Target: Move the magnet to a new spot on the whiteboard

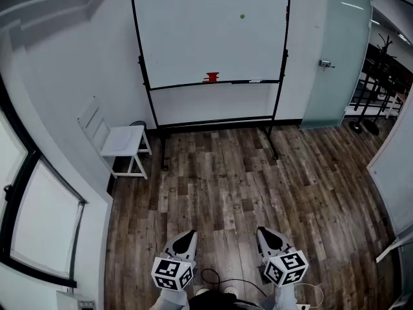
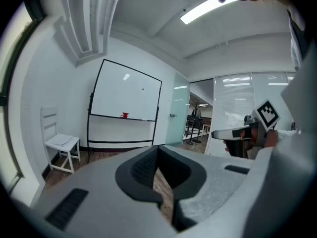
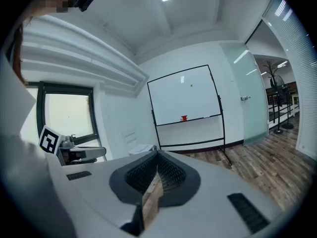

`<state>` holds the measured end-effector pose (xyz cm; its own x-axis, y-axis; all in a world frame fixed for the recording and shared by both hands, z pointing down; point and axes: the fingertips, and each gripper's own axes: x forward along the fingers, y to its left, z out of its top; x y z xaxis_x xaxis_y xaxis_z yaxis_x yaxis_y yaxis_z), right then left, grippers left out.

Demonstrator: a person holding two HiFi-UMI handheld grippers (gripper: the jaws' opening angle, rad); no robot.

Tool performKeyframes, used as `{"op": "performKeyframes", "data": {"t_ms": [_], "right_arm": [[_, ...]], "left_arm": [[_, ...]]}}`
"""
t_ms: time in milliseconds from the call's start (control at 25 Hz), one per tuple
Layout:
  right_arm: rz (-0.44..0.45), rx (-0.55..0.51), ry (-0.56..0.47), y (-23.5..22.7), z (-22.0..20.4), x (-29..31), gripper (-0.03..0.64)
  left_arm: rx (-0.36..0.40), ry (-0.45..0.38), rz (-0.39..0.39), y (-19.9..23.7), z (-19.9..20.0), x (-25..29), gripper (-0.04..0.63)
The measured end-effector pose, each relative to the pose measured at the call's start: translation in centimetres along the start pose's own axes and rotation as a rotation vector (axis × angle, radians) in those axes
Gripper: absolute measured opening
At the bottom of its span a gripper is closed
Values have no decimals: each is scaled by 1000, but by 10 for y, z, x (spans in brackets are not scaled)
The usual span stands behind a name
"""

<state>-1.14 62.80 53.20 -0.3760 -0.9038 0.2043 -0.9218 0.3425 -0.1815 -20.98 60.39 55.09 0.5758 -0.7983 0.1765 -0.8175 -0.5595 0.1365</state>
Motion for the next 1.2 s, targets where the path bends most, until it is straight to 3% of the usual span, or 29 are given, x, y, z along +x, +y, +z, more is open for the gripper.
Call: {"op": "performKeyframes", "data": {"t_ms": [640,680,720,760,1200], "right_arm": [[41,9,-25,-15,-20,-43,28],[46,10,-25,-15,-21,-45,28],[51,8,-24,-15,-21,-48,29],[55,7,-24,-16,-21,-50,29],[78,16,-24,-24,-22,-54,29]], "left_arm": [[7,-13,71,-44,-23,-17,12],[-4,-11,71,-45,-24,-17,37],[-19,-12,71,-47,-25,-17,157],[-33,-15,74,-48,-25,-18,220],[-17,-17,127,-54,-26,-21,221]]}}
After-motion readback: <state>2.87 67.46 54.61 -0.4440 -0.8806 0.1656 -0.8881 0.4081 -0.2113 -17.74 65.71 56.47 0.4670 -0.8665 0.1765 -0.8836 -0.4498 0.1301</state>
